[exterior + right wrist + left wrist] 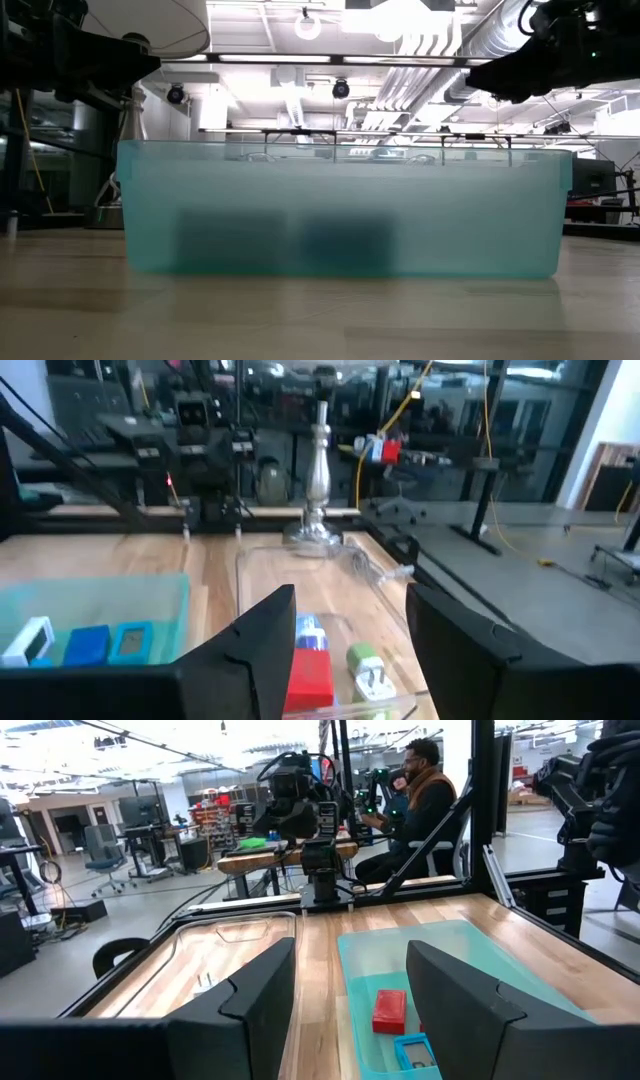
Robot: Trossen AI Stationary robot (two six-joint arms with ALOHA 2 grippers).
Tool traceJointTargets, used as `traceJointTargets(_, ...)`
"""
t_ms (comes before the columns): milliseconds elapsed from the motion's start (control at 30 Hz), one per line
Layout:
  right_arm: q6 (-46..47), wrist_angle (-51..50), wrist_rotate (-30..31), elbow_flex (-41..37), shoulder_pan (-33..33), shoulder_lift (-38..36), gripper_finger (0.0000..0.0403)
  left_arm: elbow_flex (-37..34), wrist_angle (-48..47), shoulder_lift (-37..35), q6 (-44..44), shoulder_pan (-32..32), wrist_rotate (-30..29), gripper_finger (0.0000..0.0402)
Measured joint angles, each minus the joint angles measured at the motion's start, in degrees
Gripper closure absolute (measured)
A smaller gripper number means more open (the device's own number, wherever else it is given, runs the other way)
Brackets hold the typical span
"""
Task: Pick & Place Office items
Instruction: Return to Home Position
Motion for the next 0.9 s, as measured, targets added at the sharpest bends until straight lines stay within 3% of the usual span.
traceJointTargets(467,0.15,0.07,-4.06,-6.85,0.0,-12.91,0.0224,0.0,0.01,0.0,0.0,0.0,0.0,0.0215)
traceJointTargets(900,1.06,-0.13,-9.12,-9.97,0.0,-19.56,0.0224,0.0,0.01,0.0,0.0,0.0,0.0,0.0215)
